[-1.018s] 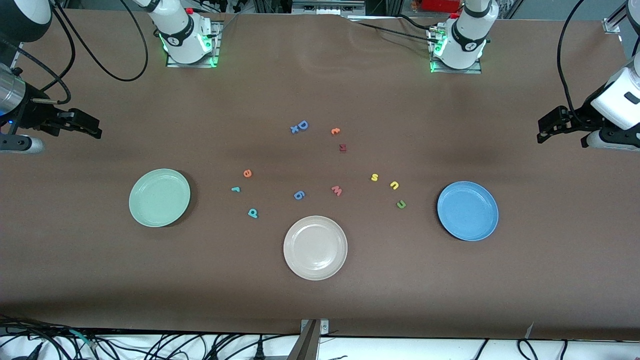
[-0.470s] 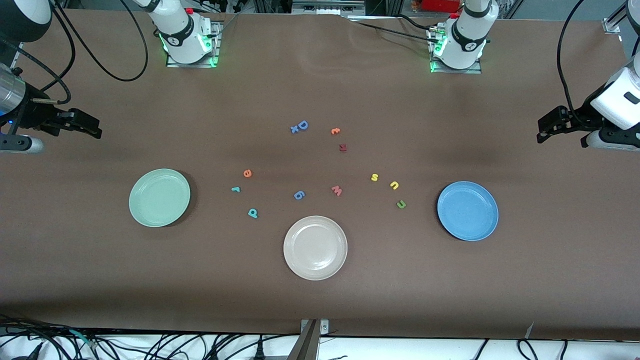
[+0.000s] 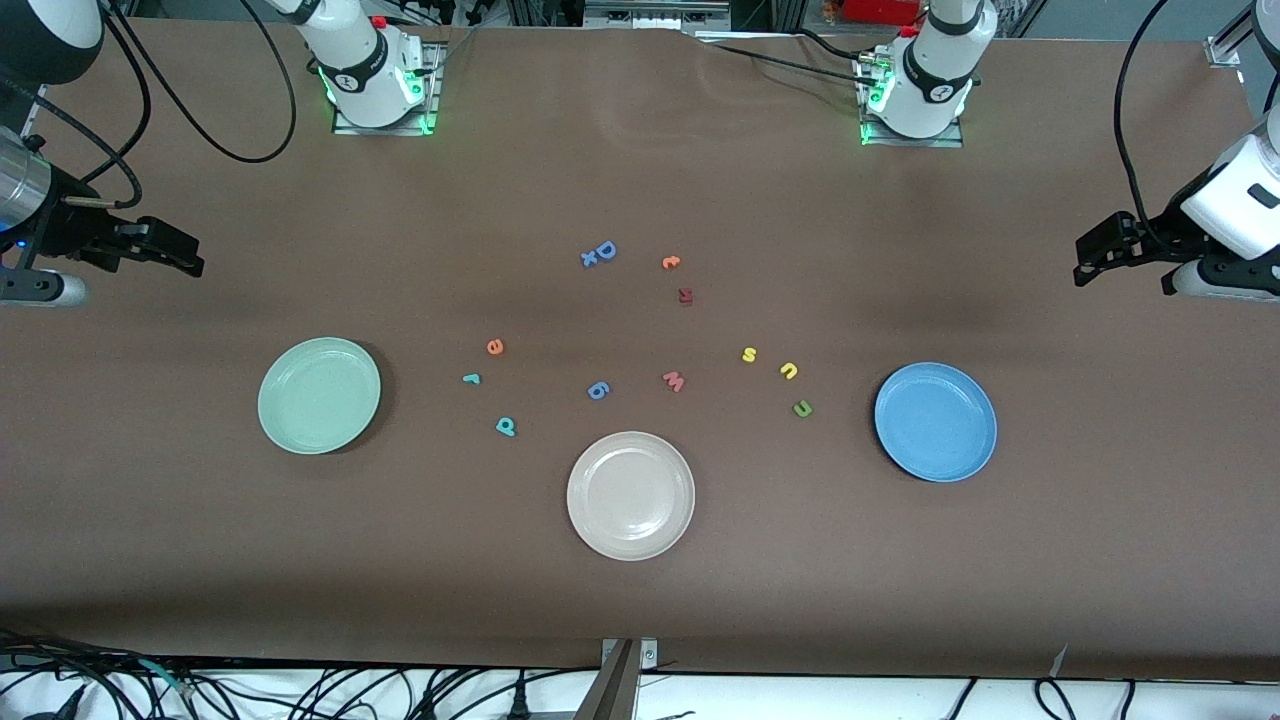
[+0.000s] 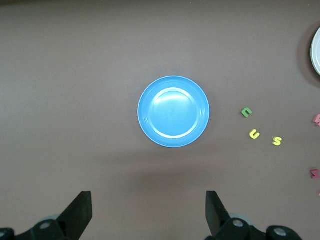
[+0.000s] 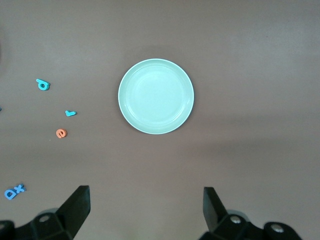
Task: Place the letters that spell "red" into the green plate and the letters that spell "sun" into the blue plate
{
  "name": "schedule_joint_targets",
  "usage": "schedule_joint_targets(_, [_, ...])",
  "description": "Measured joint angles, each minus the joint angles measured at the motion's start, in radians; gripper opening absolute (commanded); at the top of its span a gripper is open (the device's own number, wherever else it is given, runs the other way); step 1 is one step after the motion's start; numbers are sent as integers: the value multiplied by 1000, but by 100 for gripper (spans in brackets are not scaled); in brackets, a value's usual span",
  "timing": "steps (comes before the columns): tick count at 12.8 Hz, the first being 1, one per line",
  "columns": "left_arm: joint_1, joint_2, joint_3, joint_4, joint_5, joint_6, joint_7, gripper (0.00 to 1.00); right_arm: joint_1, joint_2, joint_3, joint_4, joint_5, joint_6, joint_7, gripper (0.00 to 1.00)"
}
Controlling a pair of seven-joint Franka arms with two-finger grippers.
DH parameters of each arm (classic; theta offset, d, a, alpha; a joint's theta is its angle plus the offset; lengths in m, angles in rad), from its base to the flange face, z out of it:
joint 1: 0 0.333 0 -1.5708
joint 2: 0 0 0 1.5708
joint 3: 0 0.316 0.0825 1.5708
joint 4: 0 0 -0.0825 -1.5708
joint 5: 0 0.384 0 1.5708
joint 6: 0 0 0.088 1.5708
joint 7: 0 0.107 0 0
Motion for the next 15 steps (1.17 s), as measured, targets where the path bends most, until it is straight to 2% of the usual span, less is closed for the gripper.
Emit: schedule_joint_targets(15, [-18, -1, -19, 13, 0, 0, 0, 100, 0, 0, 0, 0, 0, -1, 0, 100])
